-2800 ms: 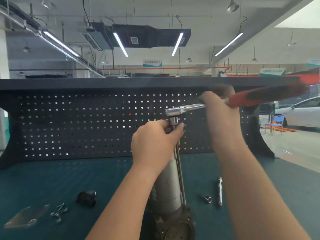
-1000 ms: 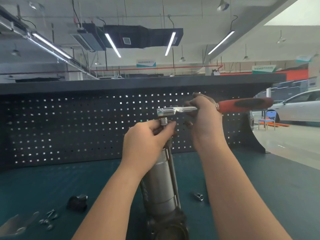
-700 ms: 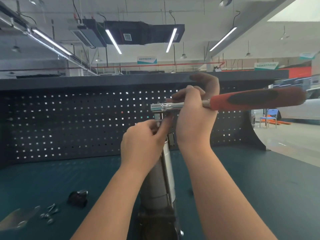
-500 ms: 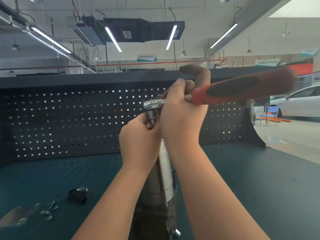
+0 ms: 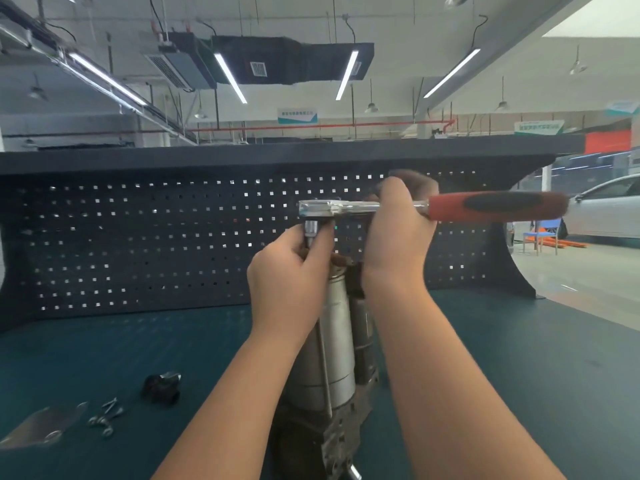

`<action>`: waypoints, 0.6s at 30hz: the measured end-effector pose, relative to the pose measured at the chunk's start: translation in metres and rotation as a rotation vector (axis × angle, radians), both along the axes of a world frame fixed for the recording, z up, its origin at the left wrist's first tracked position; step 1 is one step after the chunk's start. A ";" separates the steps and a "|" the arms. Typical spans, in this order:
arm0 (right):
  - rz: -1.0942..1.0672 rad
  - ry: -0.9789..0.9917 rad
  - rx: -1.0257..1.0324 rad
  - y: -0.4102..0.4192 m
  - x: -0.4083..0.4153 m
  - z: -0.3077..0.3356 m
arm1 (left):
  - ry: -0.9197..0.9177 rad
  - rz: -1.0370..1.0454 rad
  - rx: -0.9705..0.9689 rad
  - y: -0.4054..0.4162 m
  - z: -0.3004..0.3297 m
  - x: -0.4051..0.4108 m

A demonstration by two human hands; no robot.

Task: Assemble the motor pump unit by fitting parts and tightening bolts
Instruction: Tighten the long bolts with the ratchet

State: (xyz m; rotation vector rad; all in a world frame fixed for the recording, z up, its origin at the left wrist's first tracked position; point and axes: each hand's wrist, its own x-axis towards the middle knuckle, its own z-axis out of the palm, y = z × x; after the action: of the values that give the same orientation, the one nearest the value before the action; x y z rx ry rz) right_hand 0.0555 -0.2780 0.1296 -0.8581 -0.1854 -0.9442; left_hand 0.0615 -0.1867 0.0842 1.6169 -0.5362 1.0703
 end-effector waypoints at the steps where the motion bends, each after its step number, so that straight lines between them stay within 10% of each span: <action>1: 0.114 0.079 0.007 -0.002 0.002 0.001 | -0.022 0.003 0.025 0.000 0.002 -0.002; 4: 0.331 0.218 -0.062 -0.004 -0.003 0.002 | -0.027 0.006 0.062 0.003 0.001 -0.001; 11: -0.141 -0.247 -0.300 0.027 -0.028 0.007 | 0.071 -0.010 0.062 0.006 0.001 0.000; 18: -0.205 -0.281 -0.435 0.047 -0.040 0.004 | 0.119 -0.093 0.017 0.000 -0.003 -0.006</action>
State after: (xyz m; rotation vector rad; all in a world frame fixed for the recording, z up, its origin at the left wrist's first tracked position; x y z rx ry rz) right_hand 0.0156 -0.2309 0.1337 -1.1555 -0.5689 -1.2405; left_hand 0.0556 -0.1870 0.0815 1.6423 -0.5369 0.8969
